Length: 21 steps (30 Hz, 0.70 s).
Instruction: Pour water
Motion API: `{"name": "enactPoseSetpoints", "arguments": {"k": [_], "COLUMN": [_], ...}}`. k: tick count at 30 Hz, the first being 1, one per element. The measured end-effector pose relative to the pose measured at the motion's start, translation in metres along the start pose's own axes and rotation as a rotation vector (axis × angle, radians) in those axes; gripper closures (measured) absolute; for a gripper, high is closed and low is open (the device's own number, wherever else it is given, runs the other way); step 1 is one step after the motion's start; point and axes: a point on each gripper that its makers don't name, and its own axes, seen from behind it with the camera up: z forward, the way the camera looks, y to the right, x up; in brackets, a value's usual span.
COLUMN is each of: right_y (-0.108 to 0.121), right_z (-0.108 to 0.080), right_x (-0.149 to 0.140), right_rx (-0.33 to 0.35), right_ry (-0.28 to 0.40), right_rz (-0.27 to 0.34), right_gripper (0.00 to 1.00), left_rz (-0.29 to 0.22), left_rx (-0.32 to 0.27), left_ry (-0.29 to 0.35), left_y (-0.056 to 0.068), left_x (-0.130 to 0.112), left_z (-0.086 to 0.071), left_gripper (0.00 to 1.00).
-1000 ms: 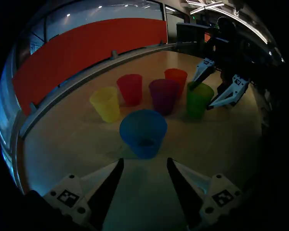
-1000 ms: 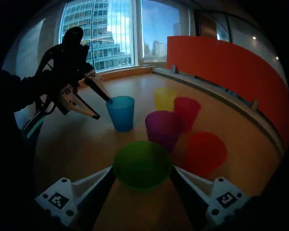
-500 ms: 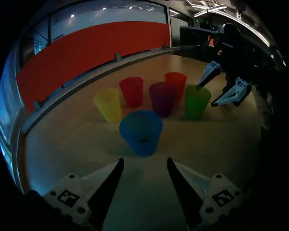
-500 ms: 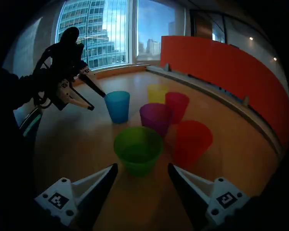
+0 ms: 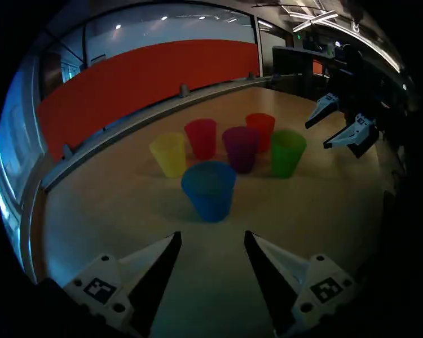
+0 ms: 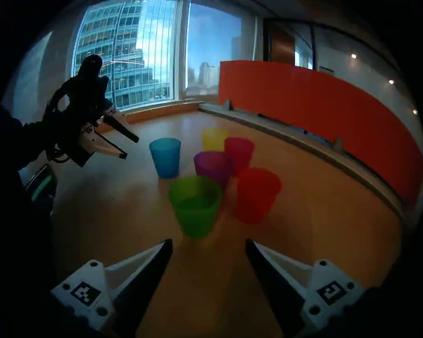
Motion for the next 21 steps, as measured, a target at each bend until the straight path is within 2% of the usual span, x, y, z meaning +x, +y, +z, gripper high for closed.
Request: {"name": "enactPoseSetpoints", "arguments": {"k": [6,11,21], "right_y": [0.005,0.017,0.06], "right_z": [-0.011,-0.021,-0.048], "right_x": [0.004,0.012,0.038], "right_rx": [-0.04,-0.1,-0.287], "right_ry": [0.035,0.085,0.229], "right_rz": [0.033,0.07,0.157], "right_gripper": [0.0,0.0,0.0], "left_rz": [-0.03,-0.049,-0.09], "left_rx": [0.042,0.102,0.239], "left_ry": [0.035,0.104,0.242], "left_y": [-0.004,-0.011,-0.03], "left_x": [0.005,0.02,0.048], "left_z": [-0.006,-0.014,-0.035], "left_gripper": [0.18,0.18,0.18]}}
